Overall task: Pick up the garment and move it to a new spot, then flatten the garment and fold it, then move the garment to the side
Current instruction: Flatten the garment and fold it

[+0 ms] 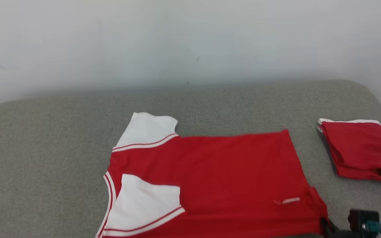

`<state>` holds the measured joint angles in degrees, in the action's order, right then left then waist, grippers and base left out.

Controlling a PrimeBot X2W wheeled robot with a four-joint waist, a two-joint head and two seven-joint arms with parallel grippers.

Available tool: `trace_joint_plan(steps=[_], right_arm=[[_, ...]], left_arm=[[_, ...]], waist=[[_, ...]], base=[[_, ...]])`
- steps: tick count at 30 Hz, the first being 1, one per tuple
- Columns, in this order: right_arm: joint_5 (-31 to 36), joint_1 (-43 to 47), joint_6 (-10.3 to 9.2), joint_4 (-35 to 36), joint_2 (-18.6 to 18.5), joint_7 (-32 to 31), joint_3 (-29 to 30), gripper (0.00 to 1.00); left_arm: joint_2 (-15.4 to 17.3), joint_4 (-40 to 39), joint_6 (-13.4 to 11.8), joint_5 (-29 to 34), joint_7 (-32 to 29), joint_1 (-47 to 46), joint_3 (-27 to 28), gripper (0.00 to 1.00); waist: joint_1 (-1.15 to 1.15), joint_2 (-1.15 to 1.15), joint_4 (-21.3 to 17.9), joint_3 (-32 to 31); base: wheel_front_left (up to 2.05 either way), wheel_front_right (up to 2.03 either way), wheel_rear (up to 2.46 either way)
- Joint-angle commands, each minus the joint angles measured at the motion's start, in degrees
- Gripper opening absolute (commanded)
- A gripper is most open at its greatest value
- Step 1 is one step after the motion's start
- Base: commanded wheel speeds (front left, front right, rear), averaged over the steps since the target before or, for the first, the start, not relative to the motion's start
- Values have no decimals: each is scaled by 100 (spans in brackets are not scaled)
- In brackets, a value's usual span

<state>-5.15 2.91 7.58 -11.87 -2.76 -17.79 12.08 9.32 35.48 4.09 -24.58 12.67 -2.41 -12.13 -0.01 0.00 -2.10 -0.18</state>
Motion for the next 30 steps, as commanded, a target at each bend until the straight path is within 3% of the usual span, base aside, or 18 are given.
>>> trace_joint_plan(steps=[1,5,6,7,8,11,17,24,30], right_arm=[[-126,218,-16,144,-20,-61,25,0],[-309,688,-15,325,-18,-201,-23,0],[-306,733,-15,326,-14,-214,-98,53],[-306,733,-15,326,-14,-214,-98,53],[-330,740,-15,313,-15,-197,-131,100],[-272,674,-15,259,-12,-159,-236,100],[36,397,-15,619,-14,-304,-133,100],[440,-516,-15,1201,-9,-636,-310,100],[380,-1718,-15,969,-12,-752,-1093,100]], left_arm=[[57,-119,-48,-40,-55,190,22,0],[28,-469,-150,-147,-226,556,33,0],[25,-527,-181,-154,-284,626,18,2],[25,-527,-181,-154,-284,626,18,2],[13,-590,-223,-181,-340,688,24,100],[27,-752,-324,-194,-486,818,44,100],[369,-1264,-708,-157,-657,897,321,100],[676,-1634,-501,70,-1177,-419,78,100],[584,-933,-316,143,-2129,-2194,-217,100]], waist=[[1,0,-30,-47],[1,0,-68,-55],[1,0,-84,-54],[1,0,-84,-54],[1,0,-102,-53],[1,0,-148,-50],[1,0,-177,-23],[1,0,-216,329],[1,0,-593,1035]], base=[[0,0,0],[0,0,0],[0,0,0],[0,0,0],[0,0,0],[0,0,0],[0,0,0],[0,0,0],[0,0,0]])
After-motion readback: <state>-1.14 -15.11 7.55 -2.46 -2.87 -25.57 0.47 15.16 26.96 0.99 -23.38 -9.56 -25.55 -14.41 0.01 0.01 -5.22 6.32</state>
